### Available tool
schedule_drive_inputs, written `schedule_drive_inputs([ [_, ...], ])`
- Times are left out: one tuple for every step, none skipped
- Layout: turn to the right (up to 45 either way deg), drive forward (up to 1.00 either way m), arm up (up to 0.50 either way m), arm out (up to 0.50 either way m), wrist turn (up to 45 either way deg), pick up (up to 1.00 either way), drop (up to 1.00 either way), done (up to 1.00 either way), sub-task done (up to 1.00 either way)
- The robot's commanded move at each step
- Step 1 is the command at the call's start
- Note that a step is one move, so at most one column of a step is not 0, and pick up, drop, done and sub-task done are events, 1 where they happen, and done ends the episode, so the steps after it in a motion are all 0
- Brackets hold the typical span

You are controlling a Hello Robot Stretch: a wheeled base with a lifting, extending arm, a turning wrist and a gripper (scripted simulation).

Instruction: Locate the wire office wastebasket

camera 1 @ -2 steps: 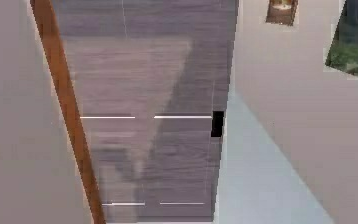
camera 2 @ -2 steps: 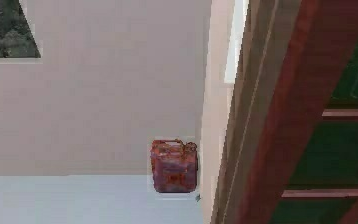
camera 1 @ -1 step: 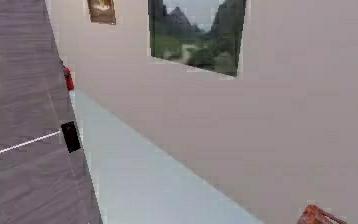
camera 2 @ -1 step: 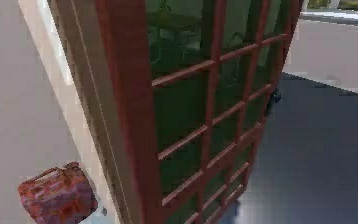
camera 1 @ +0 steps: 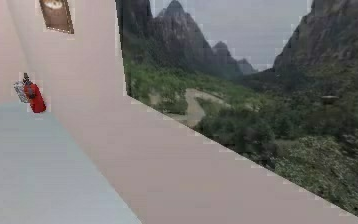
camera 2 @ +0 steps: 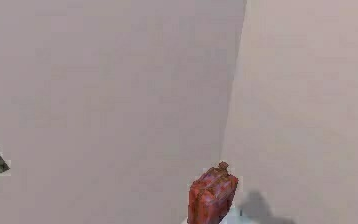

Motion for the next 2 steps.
schedule_drive_inputs([
  [24.0,0.00,0.00,0.00,0.0,0.00,0.00,0.00,0.00],
  [0.0,0.05,0.00,0.00,0.0,0.00,0.00,0.00,0.00],
])
